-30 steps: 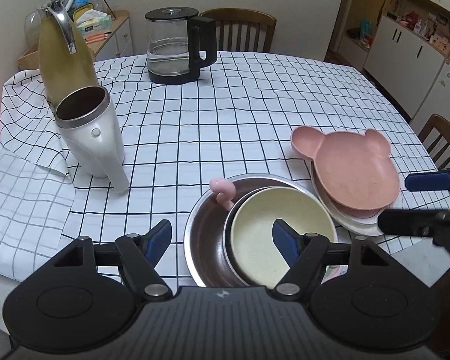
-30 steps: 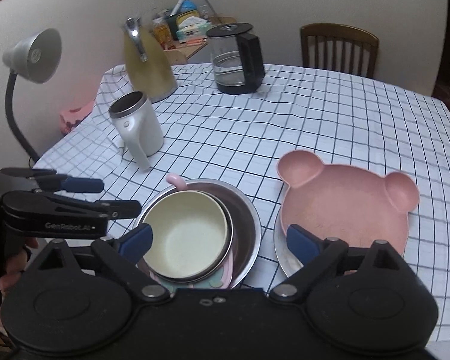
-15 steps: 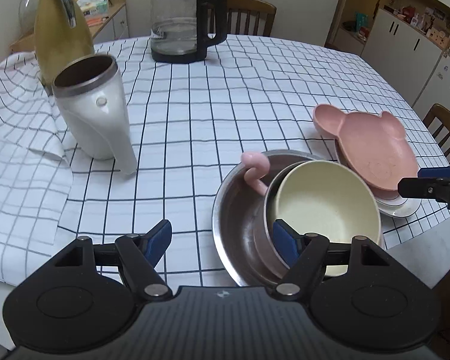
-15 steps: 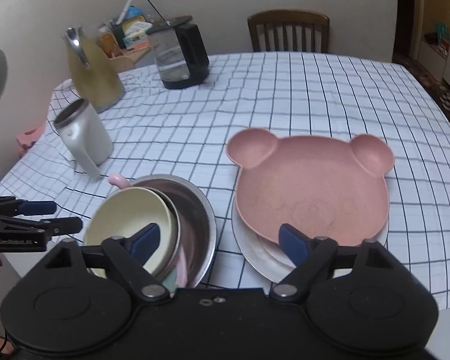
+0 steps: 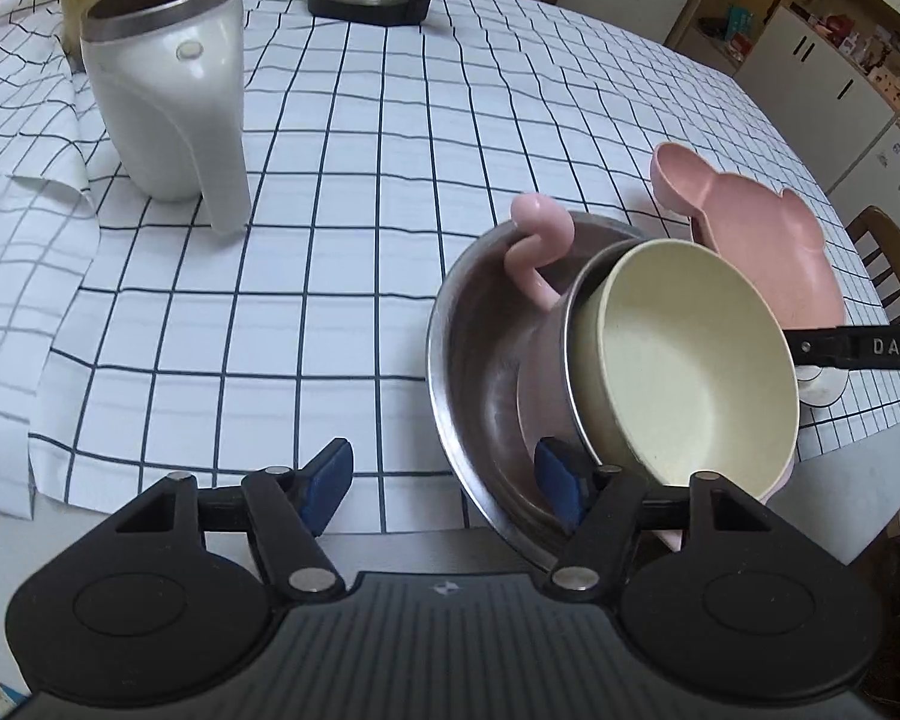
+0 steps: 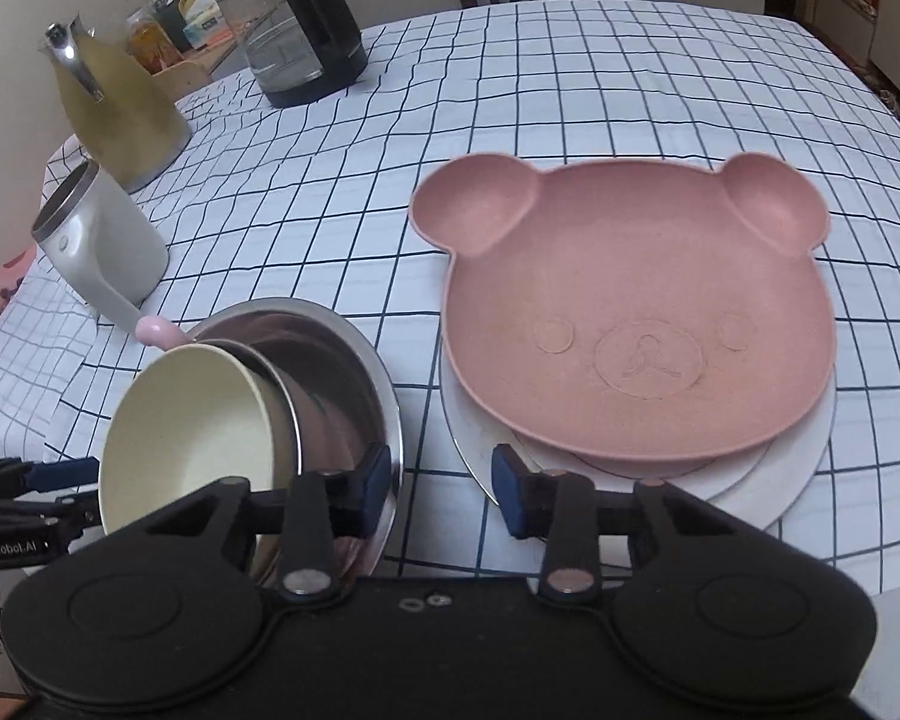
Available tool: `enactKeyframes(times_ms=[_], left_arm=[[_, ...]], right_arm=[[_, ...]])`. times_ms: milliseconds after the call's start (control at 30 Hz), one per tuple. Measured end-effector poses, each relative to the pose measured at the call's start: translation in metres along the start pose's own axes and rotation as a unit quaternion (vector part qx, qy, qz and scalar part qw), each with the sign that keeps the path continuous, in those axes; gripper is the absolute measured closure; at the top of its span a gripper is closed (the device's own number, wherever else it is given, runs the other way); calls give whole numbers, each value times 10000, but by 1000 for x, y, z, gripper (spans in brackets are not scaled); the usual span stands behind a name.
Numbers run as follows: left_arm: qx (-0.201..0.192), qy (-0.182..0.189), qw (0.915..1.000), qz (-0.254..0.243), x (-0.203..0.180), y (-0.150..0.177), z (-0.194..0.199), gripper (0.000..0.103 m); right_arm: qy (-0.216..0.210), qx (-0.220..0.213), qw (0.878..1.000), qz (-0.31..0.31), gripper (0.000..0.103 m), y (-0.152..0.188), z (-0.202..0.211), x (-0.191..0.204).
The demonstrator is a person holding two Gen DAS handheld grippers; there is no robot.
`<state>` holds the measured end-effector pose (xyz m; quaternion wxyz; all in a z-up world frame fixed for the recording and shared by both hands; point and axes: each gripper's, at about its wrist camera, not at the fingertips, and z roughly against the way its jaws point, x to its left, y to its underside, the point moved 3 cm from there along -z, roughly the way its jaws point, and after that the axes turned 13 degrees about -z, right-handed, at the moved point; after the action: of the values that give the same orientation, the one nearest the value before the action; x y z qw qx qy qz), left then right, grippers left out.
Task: Organize plates and bowls
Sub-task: 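Move both grippers to the steel bowl rim and close on it, then lift the nested bowls with both grippers and carry them over the plate stack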
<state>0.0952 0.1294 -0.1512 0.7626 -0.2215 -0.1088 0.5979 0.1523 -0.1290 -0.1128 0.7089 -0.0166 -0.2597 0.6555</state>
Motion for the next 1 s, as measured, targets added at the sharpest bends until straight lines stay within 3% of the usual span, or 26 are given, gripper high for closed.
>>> enactKeyframes(times_ms=[67,367,500,633,833,1000], left_arm=[[81,66,9999,25,-3,2,-3,46],[327,283,9989,170,-20,14,-9,61],[336,304,9983,373,-19,13,-10,67],[306,376,9971,589,-20,13,-9,79],[240,230,9969,715,-19,14,-9,83],[219,5,9979,610,-21,17,-7,83]], right_arm=[[-37,104,9999,13,71,-2,-6,1],[-166,395,9984,359,86,-12,-24,15],[-229,537,9969,520,90,-17,-33,20],[-329,620,9957,607,90,-22,-37,22],[-371,675,9942,756,92,-23,-38,22],[-297,472,9910,1221,92,-10,-28,30]])
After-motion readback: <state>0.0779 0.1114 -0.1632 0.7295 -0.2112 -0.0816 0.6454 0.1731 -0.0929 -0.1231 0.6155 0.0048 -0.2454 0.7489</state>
